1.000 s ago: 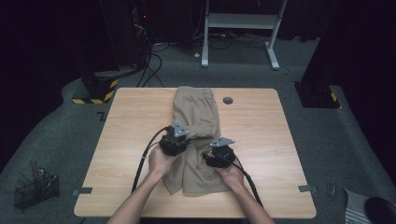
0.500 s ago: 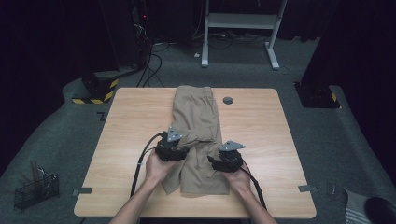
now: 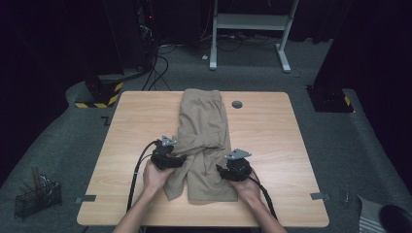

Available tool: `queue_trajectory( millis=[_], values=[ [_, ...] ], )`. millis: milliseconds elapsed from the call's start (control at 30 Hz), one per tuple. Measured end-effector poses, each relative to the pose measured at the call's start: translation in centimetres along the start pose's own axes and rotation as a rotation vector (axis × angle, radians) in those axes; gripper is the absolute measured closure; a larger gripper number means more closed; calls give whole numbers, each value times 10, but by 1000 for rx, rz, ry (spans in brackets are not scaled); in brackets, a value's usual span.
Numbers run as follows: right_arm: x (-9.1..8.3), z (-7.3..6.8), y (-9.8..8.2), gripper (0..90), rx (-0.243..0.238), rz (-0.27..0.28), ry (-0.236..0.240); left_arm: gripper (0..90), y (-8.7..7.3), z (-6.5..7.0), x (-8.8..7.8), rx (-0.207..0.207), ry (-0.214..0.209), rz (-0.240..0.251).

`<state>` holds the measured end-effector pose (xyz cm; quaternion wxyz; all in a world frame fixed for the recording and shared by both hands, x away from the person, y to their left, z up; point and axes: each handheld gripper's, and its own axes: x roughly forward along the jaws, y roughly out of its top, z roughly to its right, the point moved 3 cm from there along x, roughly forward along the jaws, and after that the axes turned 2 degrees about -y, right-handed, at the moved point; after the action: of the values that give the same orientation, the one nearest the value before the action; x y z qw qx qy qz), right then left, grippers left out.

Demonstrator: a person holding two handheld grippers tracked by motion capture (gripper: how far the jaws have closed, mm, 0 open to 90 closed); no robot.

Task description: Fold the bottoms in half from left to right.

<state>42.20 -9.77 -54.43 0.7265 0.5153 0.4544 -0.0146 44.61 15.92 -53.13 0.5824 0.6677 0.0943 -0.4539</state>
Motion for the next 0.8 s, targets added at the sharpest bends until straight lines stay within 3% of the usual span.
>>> queue_trajectory(
  millis=[100, 300, 467, 500, 633, 667, 800],
  values=[
    [6, 3, 5, 412, 7, -1, -10, 363, 10, -7, 11, 4, 24, -7],
    [17, 10, 15, 412, 16, 0, -23, 400, 21, -18, 16, -5, 53, -17],
    [15, 11, 16, 419, 29, -17, -32, 382, 21, -21, -9, -16, 31, 61],
    [10, 10, 13, 423, 42, 2, -18, 366, 20, -25, -20, -28, 19, 88],
    [1, 9, 11, 436, 43, 26, -8, 361, 18, -33, -34, -48, -1, 122],
    [-1, 9, 10, 441, 41, 29, -2, 363, 16, -41, -40, -79, -10, 141],
    [-1, 8, 10, 447, 46, 27, 6, 371, 14, -51, -40, -112, 6, 128]
  ],
)
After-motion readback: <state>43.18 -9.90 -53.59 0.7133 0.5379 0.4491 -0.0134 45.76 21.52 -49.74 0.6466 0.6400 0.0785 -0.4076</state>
